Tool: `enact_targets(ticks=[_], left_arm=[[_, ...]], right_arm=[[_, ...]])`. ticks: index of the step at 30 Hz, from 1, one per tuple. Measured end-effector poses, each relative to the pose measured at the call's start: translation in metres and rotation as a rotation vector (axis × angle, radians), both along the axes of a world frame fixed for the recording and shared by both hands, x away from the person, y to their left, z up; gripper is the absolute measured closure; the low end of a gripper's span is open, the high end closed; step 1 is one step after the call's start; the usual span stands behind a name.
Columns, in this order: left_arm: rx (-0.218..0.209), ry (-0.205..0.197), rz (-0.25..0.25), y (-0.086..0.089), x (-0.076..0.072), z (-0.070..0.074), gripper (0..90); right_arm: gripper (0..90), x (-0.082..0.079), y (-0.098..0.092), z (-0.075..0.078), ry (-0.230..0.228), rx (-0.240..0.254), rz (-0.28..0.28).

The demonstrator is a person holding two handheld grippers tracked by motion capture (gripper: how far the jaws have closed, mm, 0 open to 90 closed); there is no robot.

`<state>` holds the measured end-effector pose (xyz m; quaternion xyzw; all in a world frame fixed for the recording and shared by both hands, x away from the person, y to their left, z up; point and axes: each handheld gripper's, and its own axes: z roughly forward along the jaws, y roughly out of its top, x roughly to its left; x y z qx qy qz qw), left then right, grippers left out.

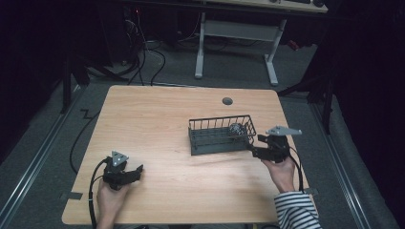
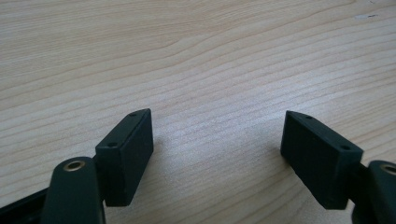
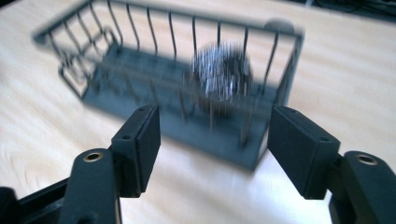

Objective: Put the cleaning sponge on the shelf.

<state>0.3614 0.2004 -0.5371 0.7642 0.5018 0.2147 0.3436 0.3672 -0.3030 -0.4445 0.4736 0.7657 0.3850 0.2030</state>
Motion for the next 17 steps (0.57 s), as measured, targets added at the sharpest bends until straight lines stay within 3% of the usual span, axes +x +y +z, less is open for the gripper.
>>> enact_targets(ticks=[4,6,8,9,12,17], left_arm=[[0.001,0.000,-0.001,0.000,0.000,0.000,25.9],[0.001,0.000,-0.002,0.000,0.000,0.000,25.9],[-0.001,0.001,-0.005,0.000,0.000,0.000,25.9],[-0.002,0.003,-0.007,0.000,0.000,0.000,25.9],[-0.003,0.003,-0.008,0.000,0.001,0.000,25.7],[-0.001,0.006,-0.023,-0.001,0.001,0.000,22.7]], right_arm=[[37.3,-0.022,-0.009,-0.041,0.036,0.006,-0.025],[37.3,-0.030,-0.012,-0.065,0.057,-0.017,-0.057],[36.8,-0.032,-0.014,-0.080,0.076,-0.031,-0.074],[38.5,-0.034,-0.013,-0.086,0.059,-0.056,-0.089],[36.7,-0.035,-0.009,-0.086,0.045,-0.104,-0.096],[35.6,-0.035,-0.009,-0.086,0.048,-0.102,-0.100]])
